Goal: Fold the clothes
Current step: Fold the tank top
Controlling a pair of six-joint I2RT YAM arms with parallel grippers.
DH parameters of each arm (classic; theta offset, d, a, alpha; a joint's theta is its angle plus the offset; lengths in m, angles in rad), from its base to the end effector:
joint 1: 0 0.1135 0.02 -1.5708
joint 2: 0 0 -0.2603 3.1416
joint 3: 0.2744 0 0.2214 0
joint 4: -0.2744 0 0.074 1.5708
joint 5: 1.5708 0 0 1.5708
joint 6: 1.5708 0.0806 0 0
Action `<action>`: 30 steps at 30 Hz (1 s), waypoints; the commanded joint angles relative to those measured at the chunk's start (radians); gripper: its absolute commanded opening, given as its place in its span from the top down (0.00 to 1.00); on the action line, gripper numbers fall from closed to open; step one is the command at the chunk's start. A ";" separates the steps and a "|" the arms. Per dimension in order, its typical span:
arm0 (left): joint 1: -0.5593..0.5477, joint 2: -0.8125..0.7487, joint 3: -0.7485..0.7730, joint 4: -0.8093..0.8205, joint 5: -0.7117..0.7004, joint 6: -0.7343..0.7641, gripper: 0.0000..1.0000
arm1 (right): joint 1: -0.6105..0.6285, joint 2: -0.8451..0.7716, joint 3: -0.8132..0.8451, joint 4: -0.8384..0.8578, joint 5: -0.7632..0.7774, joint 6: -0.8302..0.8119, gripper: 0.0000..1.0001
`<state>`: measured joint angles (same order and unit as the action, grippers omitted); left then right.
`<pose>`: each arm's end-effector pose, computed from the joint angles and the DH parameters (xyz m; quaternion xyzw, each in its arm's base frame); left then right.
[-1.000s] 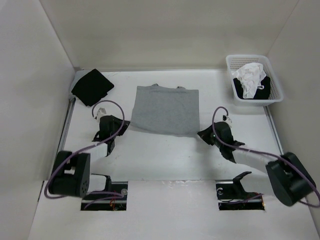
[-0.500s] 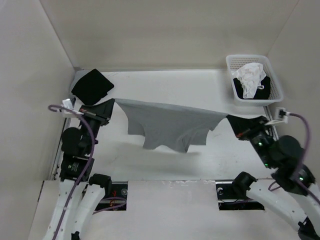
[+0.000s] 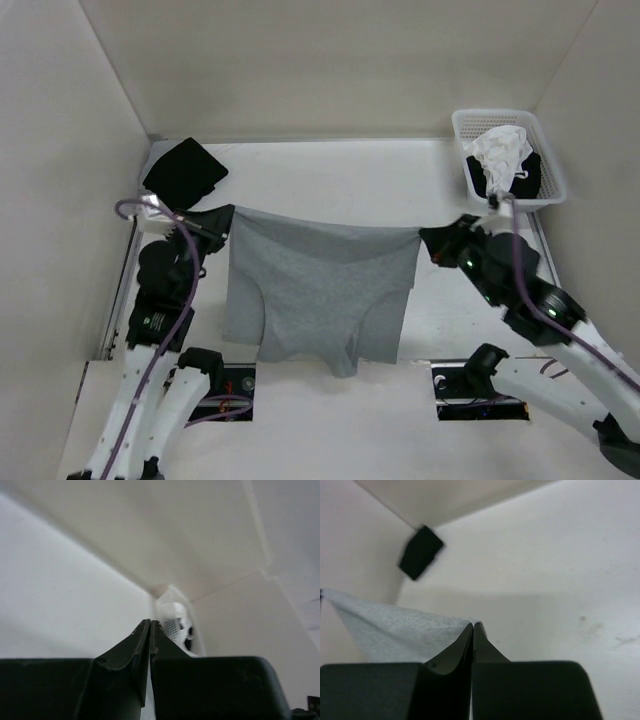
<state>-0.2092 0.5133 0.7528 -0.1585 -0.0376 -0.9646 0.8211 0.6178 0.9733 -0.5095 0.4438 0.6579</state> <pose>0.1377 -0.0261 0.3627 -0.2628 0.6249 -0.3964 0.6191 0.1151 0.0729 0.3722 0.0823 0.7500 0.3042 0.5815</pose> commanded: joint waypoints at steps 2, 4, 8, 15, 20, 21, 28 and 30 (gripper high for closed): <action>0.050 0.195 -0.121 0.101 -0.033 0.017 1.00 | -0.274 0.237 -0.105 0.242 -0.308 -0.034 1.00; 0.075 0.337 -0.133 0.204 -0.060 0.018 1.00 | -0.390 0.394 -0.119 0.366 -0.414 -0.014 1.00; 0.074 0.652 -0.051 0.381 -0.099 0.004 1.00 | -0.498 0.714 -0.011 0.517 -0.497 0.012 1.00; 0.098 0.946 0.164 0.432 -0.050 -0.019 1.00 | -0.580 0.984 0.194 0.526 -0.567 0.022 1.00; 0.070 0.816 0.007 0.476 -0.048 -0.022 1.00 | -0.570 0.835 0.003 0.568 -0.544 0.025 1.00; 0.069 0.774 -0.044 0.484 -0.044 -0.025 1.00 | -0.561 0.789 -0.055 0.583 -0.536 0.034 1.00; 0.092 0.457 -0.329 0.450 0.024 -0.029 1.00 | -0.497 0.478 -0.353 0.579 -0.487 0.063 1.00; 0.100 0.357 -0.381 0.397 0.033 -0.025 1.00 | -0.469 0.392 -0.412 0.542 -0.472 0.077 1.00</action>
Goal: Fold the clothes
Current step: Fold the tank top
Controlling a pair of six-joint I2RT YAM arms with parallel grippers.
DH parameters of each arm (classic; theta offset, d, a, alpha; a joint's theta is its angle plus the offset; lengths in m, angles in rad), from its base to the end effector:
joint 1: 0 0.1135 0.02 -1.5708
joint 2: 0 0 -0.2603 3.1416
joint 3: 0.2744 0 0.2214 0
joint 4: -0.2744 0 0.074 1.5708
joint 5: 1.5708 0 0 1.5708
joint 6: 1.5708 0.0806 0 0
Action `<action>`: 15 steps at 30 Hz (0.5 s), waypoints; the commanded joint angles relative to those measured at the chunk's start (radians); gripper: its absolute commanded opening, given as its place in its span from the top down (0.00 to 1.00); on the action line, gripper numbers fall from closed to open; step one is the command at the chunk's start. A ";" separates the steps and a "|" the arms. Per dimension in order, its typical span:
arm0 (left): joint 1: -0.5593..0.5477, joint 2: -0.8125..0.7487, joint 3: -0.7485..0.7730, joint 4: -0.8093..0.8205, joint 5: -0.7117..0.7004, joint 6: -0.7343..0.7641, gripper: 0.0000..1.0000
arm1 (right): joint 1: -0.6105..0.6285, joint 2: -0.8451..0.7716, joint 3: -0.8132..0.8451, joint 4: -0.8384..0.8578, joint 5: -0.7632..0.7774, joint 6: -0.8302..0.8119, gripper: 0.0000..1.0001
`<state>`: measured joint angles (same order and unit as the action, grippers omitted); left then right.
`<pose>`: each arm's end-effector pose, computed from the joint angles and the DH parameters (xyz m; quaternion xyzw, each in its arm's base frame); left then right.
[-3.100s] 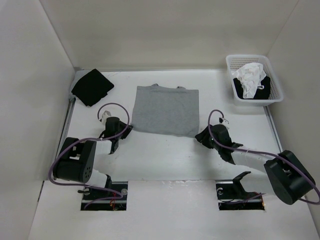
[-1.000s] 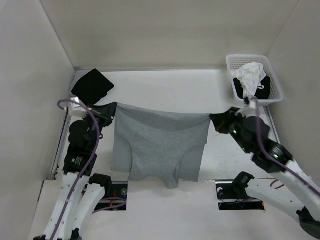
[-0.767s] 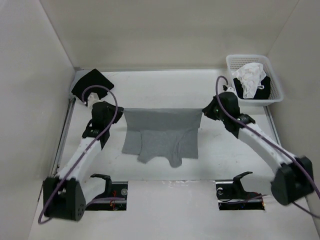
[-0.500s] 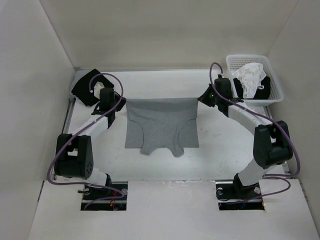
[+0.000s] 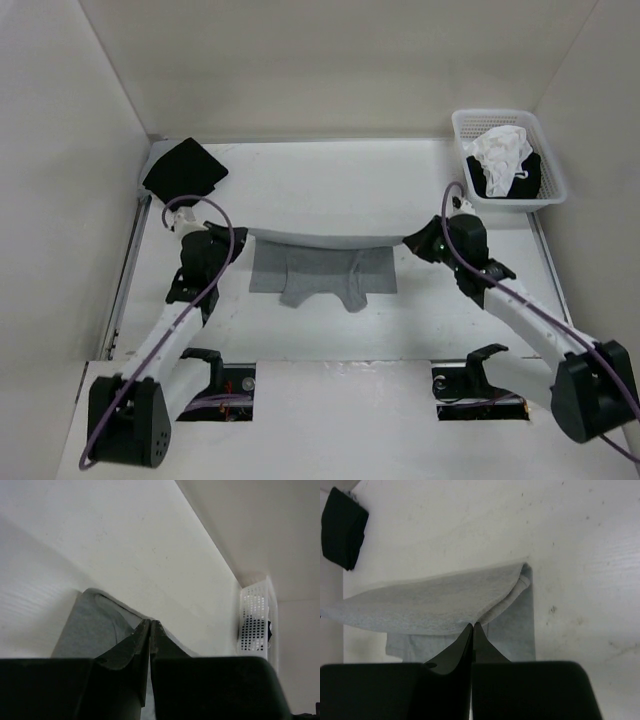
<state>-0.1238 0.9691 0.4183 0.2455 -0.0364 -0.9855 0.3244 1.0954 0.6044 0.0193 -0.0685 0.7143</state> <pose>0.2316 -0.0259 0.2212 -0.3465 0.7281 -0.2989 0.5104 0.2396 0.0864 0.2272 0.1476 0.8396 0.2844 0.4387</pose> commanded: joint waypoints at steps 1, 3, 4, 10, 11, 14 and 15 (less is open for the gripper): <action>0.016 -0.146 -0.070 -0.035 0.035 -0.001 1.00 | 0.044 -0.124 -0.070 -0.005 0.048 0.028 1.00; 0.017 -0.234 -0.110 -0.092 0.044 -0.002 0.99 | 0.078 -0.192 -0.124 -0.042 0.062 0.057 1.00; 0.017 -0.275 -0.128 -0.121 0.049 -0.002 0.99 | 0.095 -0.218 -0.147 -0.053 0.067 0.079 1.00; 0.019 -0.441 -0.226 -0.273 0.069 -0.010 0.98 | 0.173 -0.302 -0.273 -0.122 0.113 0.181 1.00; 0.023 -0.457 -0.248 -0.290 0.069 -0.013 0.97 | 0.182 -0.307 -0.294 -0.124 0.113 0.200 1.00; 0.045 -0.500 -0.306 -0.333 0.081 -0.054 0.90 | 0.216 -0.325 -0.331 -0.125 0.114 0.258 0.93; 0.055 -0.518 -0.320 -0.344 0.085 -0.067 0.87 | 0.227 -0.336 -0.334 -0.128 0.124 0.266 0.87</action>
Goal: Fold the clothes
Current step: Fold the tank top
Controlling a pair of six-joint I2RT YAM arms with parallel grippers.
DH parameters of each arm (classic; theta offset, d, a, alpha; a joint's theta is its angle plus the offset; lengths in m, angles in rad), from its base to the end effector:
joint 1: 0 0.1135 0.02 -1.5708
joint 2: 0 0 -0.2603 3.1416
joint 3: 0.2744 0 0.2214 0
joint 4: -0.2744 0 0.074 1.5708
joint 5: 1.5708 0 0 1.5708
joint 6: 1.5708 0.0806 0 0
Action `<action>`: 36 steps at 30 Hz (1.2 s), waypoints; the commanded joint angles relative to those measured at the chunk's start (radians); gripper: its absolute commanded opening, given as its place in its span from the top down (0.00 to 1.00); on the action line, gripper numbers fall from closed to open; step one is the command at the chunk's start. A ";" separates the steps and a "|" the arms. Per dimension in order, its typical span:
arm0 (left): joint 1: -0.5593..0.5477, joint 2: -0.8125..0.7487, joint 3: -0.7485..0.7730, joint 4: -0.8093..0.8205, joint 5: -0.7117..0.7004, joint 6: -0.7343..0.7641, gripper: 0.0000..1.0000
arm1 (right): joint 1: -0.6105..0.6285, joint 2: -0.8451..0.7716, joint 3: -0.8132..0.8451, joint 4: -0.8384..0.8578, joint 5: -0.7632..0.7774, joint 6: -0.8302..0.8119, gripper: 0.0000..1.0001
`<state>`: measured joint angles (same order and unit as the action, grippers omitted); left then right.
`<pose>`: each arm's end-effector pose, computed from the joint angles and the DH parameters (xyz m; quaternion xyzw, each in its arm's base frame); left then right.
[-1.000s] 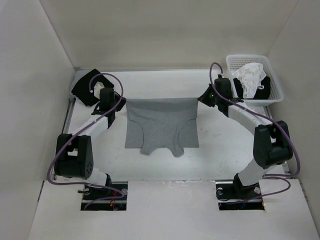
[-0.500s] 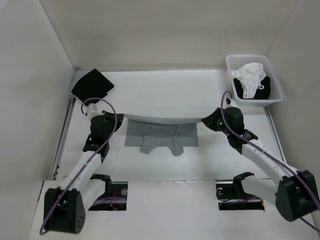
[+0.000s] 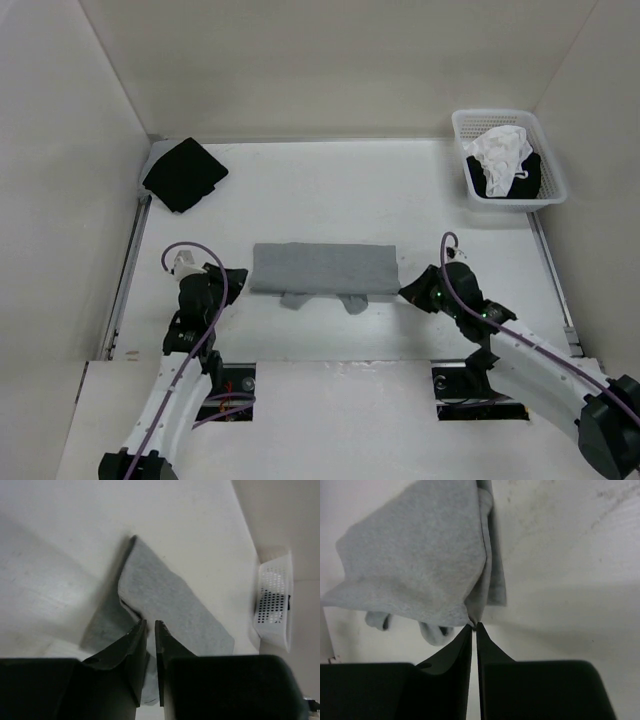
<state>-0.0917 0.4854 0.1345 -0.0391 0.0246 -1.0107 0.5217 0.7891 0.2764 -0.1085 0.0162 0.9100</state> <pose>0.1527 -0.0160 0.1593 -0.3623 0.7475 -0.3002 0.4689 0.1545 0.0873 0.1560 0.1752 0.8719 0.2946 0.3497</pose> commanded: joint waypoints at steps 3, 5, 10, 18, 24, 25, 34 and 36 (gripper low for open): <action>0.069 -0.105 -0.047 -0.096 0.037 -0.060 0.77 | 0.018 -0.053 -0.002 -0.007 0.082 0.047 0.64; 0.086 -0.136 -0.036 -0.101 0.034 -0.054 0.76 | -0.022 -0.025 0.012 0.022 0.076 0.015 0.53; 0.057 -0.027 -0.018 0.031 0.021 -0.048 0.75 | -0.127 0.206 0.027 0.226 -0.063 -0.043 0.47; -0.027 0.131 -0.007 0.228 0.006 -0.052 0.75 | -0.164 0.504 0.056 0.510 -0.243 0.024 0.57; -0.105 0.166 0.007 0.297 -0.032 -0.045 0.75 | -0.168 0.665 0.112 0.639 -0.259 0.110 0.97; -0.122 0.171 0.008 0.303 -0.041 -0.043 0.75 | -0.168 0.642 0.107 0.630 -0.234 0.115 0.99; -0.361 0.297 0.060 0.419 -0.140 -0.046 0.75 | -0.193 0.115 0.115 0.099 0.036 -0.048 1.00; -0.404 0.329 0.076 0.450 -0.147 -0.049 0.75 | -0.191 0.038 0.161 -0.011 0.091 -0.098 1.00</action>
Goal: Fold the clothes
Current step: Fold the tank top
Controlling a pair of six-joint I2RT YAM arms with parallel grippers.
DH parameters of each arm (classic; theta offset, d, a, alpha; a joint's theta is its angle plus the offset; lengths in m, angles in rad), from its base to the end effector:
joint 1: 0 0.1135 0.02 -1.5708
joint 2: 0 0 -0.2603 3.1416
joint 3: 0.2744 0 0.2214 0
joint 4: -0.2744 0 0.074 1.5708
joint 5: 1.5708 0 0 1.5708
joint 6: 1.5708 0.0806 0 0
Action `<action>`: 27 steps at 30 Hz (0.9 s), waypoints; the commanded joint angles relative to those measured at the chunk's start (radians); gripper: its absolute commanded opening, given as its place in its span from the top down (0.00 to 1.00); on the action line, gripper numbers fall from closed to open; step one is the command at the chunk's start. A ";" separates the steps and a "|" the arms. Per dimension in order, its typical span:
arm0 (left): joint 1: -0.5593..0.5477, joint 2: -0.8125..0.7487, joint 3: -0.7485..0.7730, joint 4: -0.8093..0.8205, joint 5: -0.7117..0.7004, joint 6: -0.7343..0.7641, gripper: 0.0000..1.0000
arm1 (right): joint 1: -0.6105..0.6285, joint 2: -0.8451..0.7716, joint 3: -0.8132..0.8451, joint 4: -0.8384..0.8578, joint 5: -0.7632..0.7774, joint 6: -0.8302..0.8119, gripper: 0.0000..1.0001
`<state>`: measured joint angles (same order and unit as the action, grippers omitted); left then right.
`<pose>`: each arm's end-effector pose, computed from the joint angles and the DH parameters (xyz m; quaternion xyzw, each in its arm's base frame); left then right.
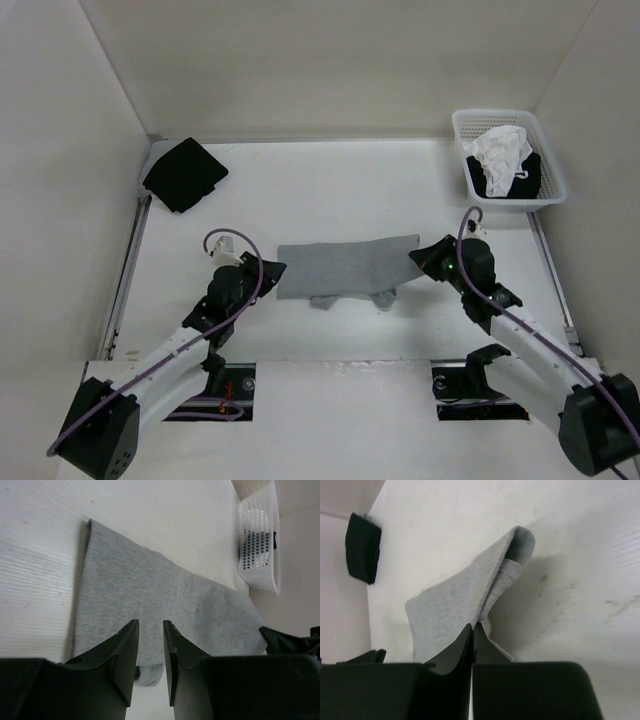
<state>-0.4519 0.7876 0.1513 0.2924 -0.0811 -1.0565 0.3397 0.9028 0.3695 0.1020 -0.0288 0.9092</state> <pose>0.1726 -0.0765 0.1675 -0.2655 0.7730 -0.3697 0.4419 0.2002 0.0732 0.1966 0.2291 0.8102 0.3252 0.4305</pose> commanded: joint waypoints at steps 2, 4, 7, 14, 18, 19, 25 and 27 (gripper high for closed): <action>-0.078 0.045 0.071 0.140 -0.042 -0.008 0.75 | -0.006 -0.100 0.136 -0.316 0.185 -0.145 1.00; -0.106 0.052 0.079 0.146 -0.040 -0.010 0.75 | 0.043 -0.090 0.207 -0.378 0.236 -0.173 1.00; -0.141 0.039 0.074 0.148 -0.045 -0.017 0.75 | 0.167 -0.013 0.333 -0.452 0.312 -0.208 1.00; -0.123 -0.076 0.027 0.125 -0.029 -0.036 0.75 | 0.506 0.350 0.641 -0.582 0.493 -0.237 1.00; -0.095 -0.155 0.002 0.084 -0.013 -0.037 0.75 | 0.613 0.572 0.816 -0.640 0.517 -0.234 0.99; -0.081 -0.186 -0.008 0.068 -0.005 -0.040 0.74 | 0.633 0.631 0.866 -0.656 0.517 -0.234 0.99; 0.020 -0.313 -0.038 -0.031 0.046 -0.056 0.73 | 0.722 0.941 1.170 -0.752 0.529 -0.208 0.69; 0.054 -0.329 -0.038 -0.052 0.072 -0.056 0.73 | 0.739 0.944 1.189 -0.731 0.541 -0.213 0.59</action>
<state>-0.4339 0.4839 0.1184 0.2695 -0.0601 -1.1011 1.0527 1.8587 1.4853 -0.5800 0.4614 0.6945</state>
